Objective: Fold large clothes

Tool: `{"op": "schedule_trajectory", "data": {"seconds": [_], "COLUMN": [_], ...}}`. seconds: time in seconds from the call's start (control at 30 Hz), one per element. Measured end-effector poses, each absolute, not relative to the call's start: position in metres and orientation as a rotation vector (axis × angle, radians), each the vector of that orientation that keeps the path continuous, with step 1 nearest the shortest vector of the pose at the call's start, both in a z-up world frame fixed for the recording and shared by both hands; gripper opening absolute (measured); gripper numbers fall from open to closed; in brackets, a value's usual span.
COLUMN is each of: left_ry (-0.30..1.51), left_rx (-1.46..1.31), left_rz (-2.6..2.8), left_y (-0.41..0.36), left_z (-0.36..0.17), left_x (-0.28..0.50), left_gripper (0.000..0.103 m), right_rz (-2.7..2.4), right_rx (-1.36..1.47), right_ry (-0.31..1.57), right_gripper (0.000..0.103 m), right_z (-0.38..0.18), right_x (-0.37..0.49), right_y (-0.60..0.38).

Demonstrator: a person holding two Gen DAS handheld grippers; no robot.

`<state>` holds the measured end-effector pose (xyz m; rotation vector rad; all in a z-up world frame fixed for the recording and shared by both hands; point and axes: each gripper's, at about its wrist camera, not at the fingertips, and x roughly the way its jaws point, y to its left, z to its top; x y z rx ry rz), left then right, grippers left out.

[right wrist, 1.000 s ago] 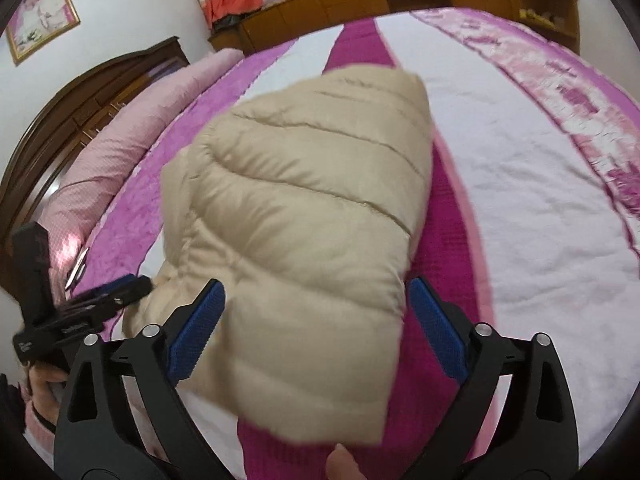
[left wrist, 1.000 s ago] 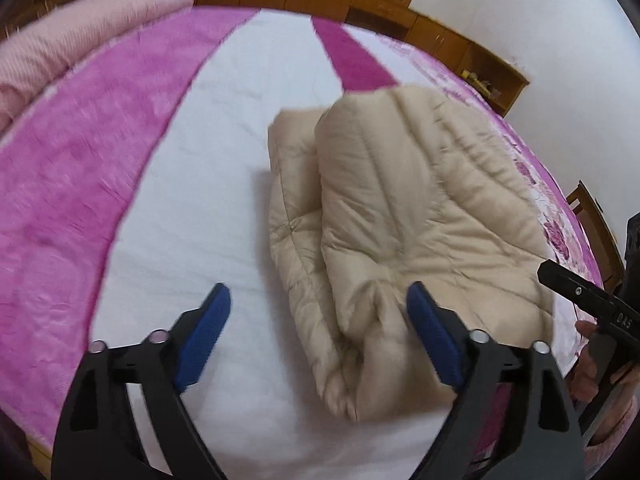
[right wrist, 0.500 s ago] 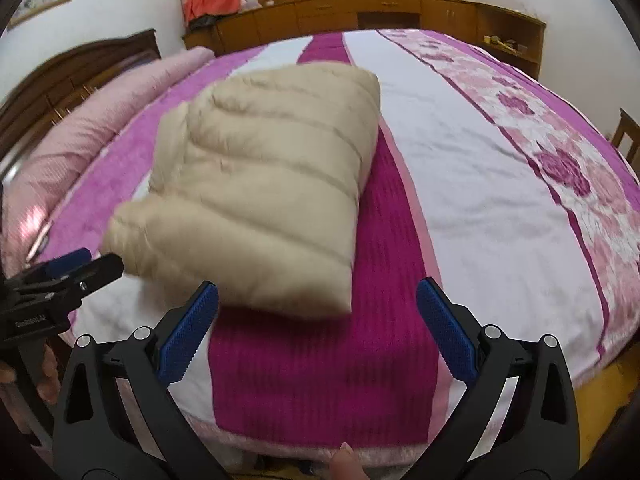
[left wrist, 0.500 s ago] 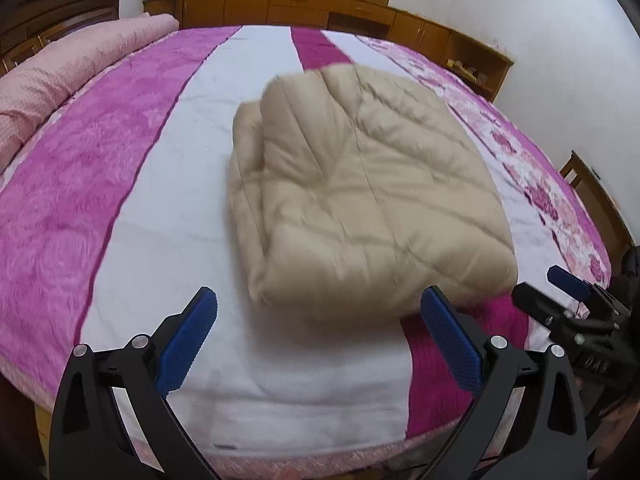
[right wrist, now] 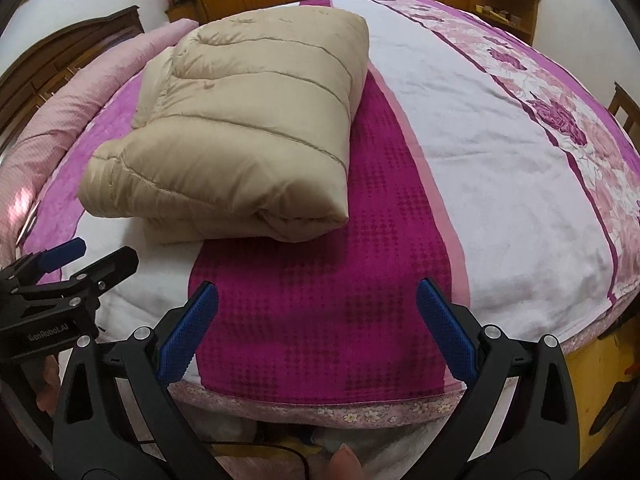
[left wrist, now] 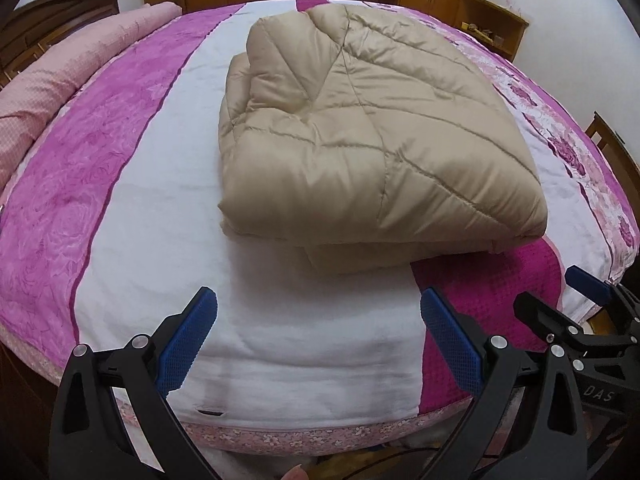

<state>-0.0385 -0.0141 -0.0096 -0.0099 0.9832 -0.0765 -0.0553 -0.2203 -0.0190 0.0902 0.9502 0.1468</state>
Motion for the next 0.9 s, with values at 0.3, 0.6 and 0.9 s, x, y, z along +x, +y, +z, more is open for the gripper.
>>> {"op": "schedule_trajectory", "data": {"seconds": [0.3, 0.6, 0.9], "left_ry": [0.997, 1.021, 1.036], "left_rx": [-0.027, -0.019, -0.024], "left_rz": [-0.037, -0.042, -0.051], "left_y": [-0.014, -0.017, -0.019], "left_z": [-0.014, -0.019, -0.023], "left_x": [-0.039, -0.038, -0.039], "left_gripper": [0.097, 0.097, 0.097], "right_rz": [0.143, 0.134, 0.128], "right_rx": [0.114, 0.106, 0.105], "right_ry": [0.972, 0.987, 0.993], "right_gripper": [0.098, 0.098, 0.098], "right_z": [-0.022, -0.025, -0.026], "right_x": [-0.052, -0.049, -0.049], "right_y": [-0.222, -0.220, -0.220]}}
